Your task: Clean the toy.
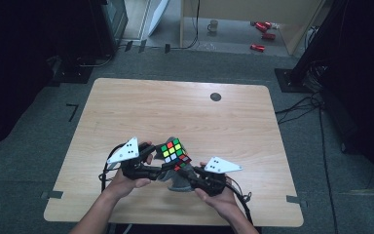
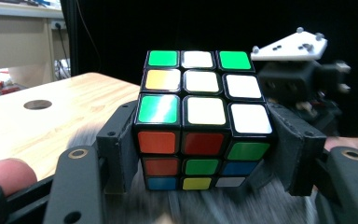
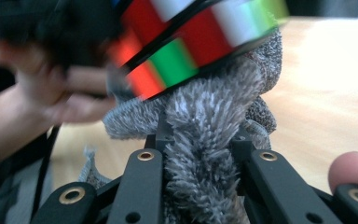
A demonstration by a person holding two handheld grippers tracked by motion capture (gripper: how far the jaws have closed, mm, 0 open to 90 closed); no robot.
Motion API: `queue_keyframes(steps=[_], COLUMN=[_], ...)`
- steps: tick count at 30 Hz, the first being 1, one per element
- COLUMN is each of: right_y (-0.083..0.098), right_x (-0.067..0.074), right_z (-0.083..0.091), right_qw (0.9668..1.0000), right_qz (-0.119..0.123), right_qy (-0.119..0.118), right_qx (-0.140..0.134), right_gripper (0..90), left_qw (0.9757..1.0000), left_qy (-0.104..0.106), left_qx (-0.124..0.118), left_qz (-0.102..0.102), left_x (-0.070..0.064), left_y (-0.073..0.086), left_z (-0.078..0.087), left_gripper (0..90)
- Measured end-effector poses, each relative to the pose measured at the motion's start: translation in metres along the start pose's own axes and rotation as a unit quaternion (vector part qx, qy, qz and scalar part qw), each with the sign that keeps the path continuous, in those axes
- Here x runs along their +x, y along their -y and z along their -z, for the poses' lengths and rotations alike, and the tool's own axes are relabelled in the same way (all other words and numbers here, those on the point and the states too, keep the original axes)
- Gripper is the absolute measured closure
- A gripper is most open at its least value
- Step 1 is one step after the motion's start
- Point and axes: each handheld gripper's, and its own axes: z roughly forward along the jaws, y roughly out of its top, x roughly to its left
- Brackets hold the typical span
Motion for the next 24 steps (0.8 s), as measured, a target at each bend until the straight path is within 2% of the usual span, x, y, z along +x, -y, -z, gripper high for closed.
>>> queue_keyframes(steps=[1,3,5,8,10,12,14,15,17,18,20,22,24], right_y=[0.001,0.0,-0.005,-0.008,-0.006,0.0,0.004,0.003,0.0,-0.003,-0.006,-0.005,-0.001], right_x=[0.002,-0.001,-0.01,-0.018,-0.015,-0.009,-0.002,-0.002,-0.008,-0.014,-0.021,-0.019,-0.01], right_z=[-0.003,0.0,0.009,0.019,0.015,0.004,-0.004,-0.005,0.001,0.007,0.015,0.012,0.002], right_qw=[1.0,1.0,0.9993,0.9975,0.9982,0.9995,0.9998,0.9998,0.9991,0.9978,0.9952,0.9952,0.9976], right_qz=[0.002,-0.004,-0.028,-0.04,-0.036,-0.029,-0.015,-0.018,-0.039,-0.056,-0.073,-0.074,-0.057], right_qy=[-0.004,-0.003,0.008,0.028,0.026,0.002,-0.004,-0.002,0.006,0.014,0.032,0.035,0.022], right_qx=[0.007,0.0,-0.025,-0.05,-0.04,-0.014,0.008,0.006,-0.016,-0.033,-0.057,-0.054,-0.031], right_gripper=[74.5,74.4,74.5,74.5,74.4,74.1,74.0,74.0,74.1,74.2,74.3,74.2,74.1], left_qw=[1.0,1.0,1.0,0.9999,1.0,0.9999,0.9998,0.9999,0.9999,0.9999,0.9999,0.9999,0.9998], left_qy=[-0.002,-0.003,-0.006,-0.006,-0.006,-0.011,-0.014,-0.014,-0.015,-0.016,-0.015,-0.016,-0.016], left_qx=[0.001,-0.003,-0.004,-0.006,-0.003,0.004,0.008,0.006,0.002,0.001,0.001,0.003,0.005], left_qz=[-0.003,0.0,0.0,0.006,0.005,-0.002,-0.006,-0.004,-0.006,-0.005,-0.002,-0.002,-0.007], left_x=[0.0,0.001,0.002,0.002,0.002,0.0,-0.001,0.0,0.001,0.001,0.001,0.001,-0.001], left_y=[0.0,0.0,0.0,0.0,0.0,0.001,0.002,0.002,0.001,0.001,0.001,0.001,0.001], left_z=[0.0,0.002,0.004,0.003,0.001,-0.001,-0.002,-0.001,0.002,0.002,0.002,0.0,-0.001], left_gripper=[35.4,35.4,35.4,35.4,35.4,35.4,35.4,35.4,35.4,35.4,35.4,35.4,35.4])
